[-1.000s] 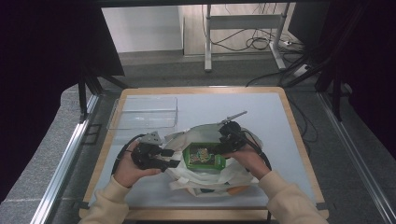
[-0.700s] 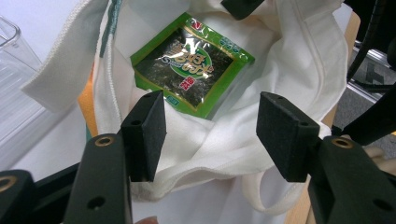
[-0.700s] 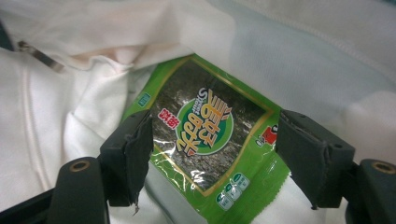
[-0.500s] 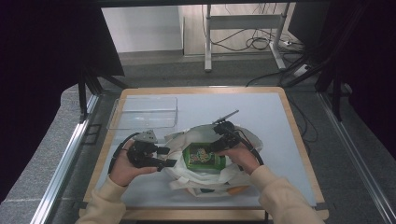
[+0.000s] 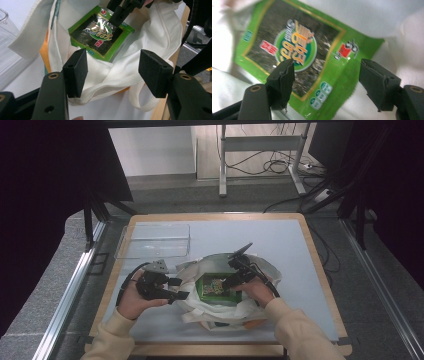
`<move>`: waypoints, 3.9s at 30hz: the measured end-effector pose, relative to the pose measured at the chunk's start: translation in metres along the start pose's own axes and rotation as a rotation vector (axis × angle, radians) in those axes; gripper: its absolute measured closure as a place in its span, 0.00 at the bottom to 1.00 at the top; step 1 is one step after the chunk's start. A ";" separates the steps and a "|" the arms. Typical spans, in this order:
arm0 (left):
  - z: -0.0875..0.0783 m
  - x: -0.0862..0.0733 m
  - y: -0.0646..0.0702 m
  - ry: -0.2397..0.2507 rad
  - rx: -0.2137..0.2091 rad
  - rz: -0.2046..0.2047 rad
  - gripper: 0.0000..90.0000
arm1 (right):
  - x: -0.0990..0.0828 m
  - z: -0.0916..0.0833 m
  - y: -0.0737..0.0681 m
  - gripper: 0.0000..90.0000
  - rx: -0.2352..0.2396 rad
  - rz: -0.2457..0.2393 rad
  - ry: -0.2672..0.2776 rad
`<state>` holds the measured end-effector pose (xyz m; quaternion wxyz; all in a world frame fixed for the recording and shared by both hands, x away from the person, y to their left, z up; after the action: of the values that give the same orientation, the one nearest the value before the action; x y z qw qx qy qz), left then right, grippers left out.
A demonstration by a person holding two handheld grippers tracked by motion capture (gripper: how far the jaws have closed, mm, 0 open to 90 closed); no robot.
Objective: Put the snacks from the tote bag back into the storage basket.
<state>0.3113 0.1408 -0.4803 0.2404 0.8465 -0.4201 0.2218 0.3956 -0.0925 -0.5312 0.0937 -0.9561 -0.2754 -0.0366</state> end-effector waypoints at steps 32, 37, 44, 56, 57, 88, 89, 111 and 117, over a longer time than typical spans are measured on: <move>0.005 0.000 0.001 -0.007 -0.003 -0.005 0.44 | -0.002 0.010 0.002 0.95 0.204 0.085 0.004; 0.004 -0.001 0.000 -0.012 0.000 0.002 0.44 | -0.004 0.005 0.001 0.96 0.197 0.069 0.020; 0.005 0.000 0.001 -0.007 0.003 -0.004 0.44 | -0.010 -0.017 0.001 0.96 0.198 0.060 0.061; 0.004 0.000 0.001 0.000 0.009 -0.002 0.43 | -0.026 -0.048 0.013 0.96 0.184 0.020 0.157; 0.003 0.000 0.001 0.003 0.009 0.002 0.43 | -0.027 -0.051 0.013 0.96 0.178 0.012 0.163; -0.007 0.002 -0.002 0.043 0.032 0.012 0.43 | -0.030 -0.126 0.012 0.97 0.114 -0.278 0.333; -0.008 0.002 -0.002 0.046 0.033 0.011 0.43 | -0.030 -0.127 0.012 0.97 0.111 -0.282 0.335; -0.020 0.019 0.004 0.063 0.059 0.042 0.43 | -0.028 -0.134 0.006 0.97 0.089 -0.411 0.354; -0.019 0.022 0.003 0.060 0.071 0.043 0.42 | -0.029 -0.137 0.005 0.97 0.081 -0.435 0.360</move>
<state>0.3179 0.1367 -0.4522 0.2179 0.8381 -0.4228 0.2670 0.3713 -0.1396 -0.4009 0.1692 -0.8481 -0.4542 -0.2139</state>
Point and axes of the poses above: each handheld gripper's, and its own axes: z roughly forward along the jaws, x roughly out of its top, y roughly to its right, the point moved 5 cm from there along z, roughly forward along the jaws, and after that the axes turned 11 degrees about -y, right-handed, at the moved point
